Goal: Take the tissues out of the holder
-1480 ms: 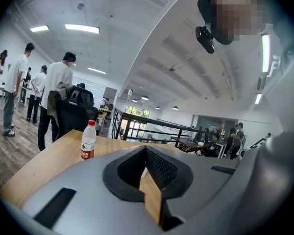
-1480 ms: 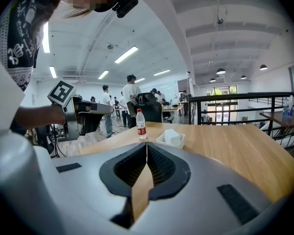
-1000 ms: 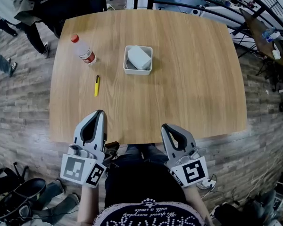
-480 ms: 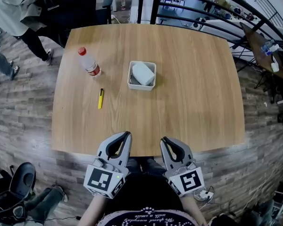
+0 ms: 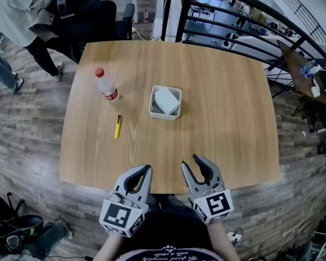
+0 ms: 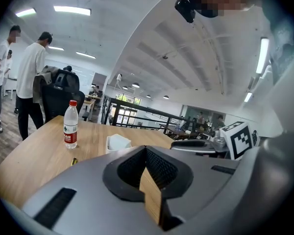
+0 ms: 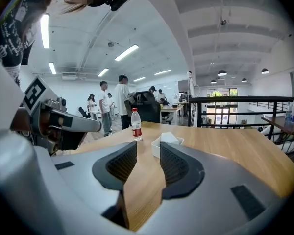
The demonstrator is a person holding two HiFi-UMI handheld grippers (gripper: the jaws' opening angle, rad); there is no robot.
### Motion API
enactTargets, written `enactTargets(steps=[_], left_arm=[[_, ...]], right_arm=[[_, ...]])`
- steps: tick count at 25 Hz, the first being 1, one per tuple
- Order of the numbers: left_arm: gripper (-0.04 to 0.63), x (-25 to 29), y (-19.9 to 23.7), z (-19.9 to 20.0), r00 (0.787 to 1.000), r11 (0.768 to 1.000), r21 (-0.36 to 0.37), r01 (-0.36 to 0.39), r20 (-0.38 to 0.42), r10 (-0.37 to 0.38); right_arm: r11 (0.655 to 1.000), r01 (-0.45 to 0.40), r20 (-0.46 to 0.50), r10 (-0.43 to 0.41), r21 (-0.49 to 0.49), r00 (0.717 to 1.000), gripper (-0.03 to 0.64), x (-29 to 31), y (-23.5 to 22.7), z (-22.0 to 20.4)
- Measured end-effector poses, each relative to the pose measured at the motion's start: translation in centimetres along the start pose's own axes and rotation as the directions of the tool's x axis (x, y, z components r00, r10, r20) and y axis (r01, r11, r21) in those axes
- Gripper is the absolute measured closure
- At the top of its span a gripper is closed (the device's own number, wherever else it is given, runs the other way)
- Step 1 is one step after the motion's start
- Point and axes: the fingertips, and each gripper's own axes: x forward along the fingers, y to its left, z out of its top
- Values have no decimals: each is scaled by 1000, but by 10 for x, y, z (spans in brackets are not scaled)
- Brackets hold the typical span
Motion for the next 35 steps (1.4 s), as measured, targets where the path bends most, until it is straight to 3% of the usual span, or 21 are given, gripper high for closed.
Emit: enactTargets(steps=[5, 14, 22, 26, 35], left_arm=[[591, 5, -1, -2, 1000, 1000, -15, -8, -3, 8], [590, 11, 10, 8, 997, 995, -57, -80, 12, 81], [589, 11, 19, 7, 992, 989, -80, -125, 6, 126], [590, 10, 25, 7, 988, 983, -100, -155, -11, 155], [590, 13, 29, 6, 984, 978, -109, -178, -16, 177]], right_arm=[[998, 30, 11, -30, -54, 999, 469, 43, -38, 8], [999, 11, -51, -9, 41, 999, 403, 118, -71, 12], [998, 12, -147, -3, 60, 989, 337, 168, -96, 2], [999, 6, -236, 6, 52, 972, 305, 193, -103, -8], [997, -42, -416, 63, 59, 907, 305, 228, -107, -36]])
